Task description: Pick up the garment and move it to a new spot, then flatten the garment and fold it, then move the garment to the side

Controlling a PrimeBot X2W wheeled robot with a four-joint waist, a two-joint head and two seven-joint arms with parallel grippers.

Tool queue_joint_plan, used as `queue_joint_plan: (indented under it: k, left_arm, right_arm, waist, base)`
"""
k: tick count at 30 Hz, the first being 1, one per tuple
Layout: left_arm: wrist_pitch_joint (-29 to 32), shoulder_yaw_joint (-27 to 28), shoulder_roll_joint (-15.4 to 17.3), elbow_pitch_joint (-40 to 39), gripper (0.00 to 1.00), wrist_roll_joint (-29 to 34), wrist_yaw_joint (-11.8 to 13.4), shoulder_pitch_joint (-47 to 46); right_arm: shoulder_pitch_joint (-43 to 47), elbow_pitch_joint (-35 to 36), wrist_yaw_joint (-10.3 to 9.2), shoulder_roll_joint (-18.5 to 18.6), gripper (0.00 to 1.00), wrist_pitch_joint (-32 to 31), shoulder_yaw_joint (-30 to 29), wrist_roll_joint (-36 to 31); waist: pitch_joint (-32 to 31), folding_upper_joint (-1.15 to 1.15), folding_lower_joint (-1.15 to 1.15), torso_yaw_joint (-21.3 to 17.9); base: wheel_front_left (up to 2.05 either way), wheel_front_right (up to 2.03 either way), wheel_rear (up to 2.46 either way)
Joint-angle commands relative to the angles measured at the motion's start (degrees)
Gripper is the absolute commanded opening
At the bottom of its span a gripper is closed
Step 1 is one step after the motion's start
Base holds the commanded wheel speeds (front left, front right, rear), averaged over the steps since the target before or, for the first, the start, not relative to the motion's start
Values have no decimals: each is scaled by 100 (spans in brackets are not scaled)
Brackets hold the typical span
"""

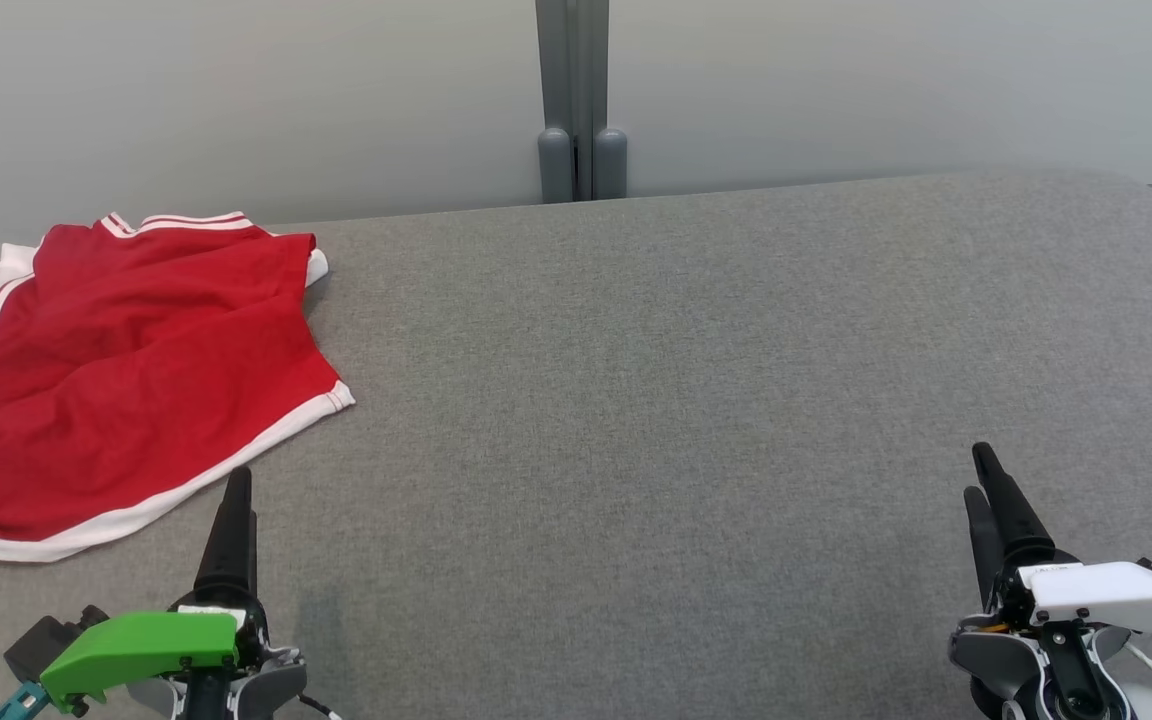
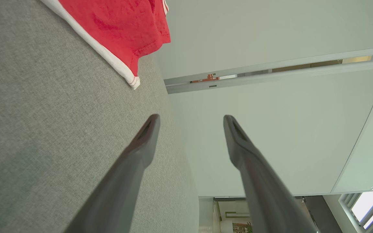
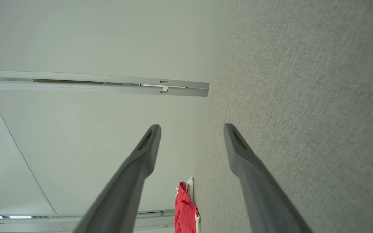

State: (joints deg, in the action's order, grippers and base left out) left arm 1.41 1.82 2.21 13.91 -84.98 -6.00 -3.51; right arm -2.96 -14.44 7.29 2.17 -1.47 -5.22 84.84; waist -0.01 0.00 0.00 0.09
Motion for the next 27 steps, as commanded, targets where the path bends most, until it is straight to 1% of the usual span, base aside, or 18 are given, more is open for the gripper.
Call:
queue_joint_plan:
  k: [1, 6, 14, 17, 24, 27]
  left_arm:
    - [-58, -46, 32, -155, 100, 186, 41, -109]
    - [-173, -181, 35, -302, 100, 639, 137, -117]
    - [-354, -377, 42, -428, 100, 1404, 272, -92]
    - [-418, -436, 44, -454, 100, 1729, 327, -69]
    - [-554, -550, 49, -486, 100, 2448, 409, 10]
    - [-629, -620, 51, -476, 100, 2955, 460, 36]
  right_arm:
    - [-52, 162, 19, 35, 100, 67, 4, -203]
    - [-20, 290, 20, 39, 100, 181, 31, -650]
    - [42, 484, 21, 44, 100, 361, 80, -1542]
    - [71, 594, 21, 46, 100, 428, 146, -2148]
    - [164, 725, 23, 50, 100, 560, 297, -3170]
    - [207, 742, 23, 53, 100, 635, 366, -3533]
  waist:
    - [1, 0, 0, 1]
    - [1, 0, 0, 0]
    - [-2, 0, 0, 4]
    - [-3, 0, 0, 6]
    - [-11, 0, 0, 11]
    - [-21, 0, 0, 13]
  base:
    - [0, 0, 0]
    - [0, 0, 0]
    - [0, 0, 0]
    - [0, 0, 0]
    - [0, 0, 0]
    - [0, 0, 0]
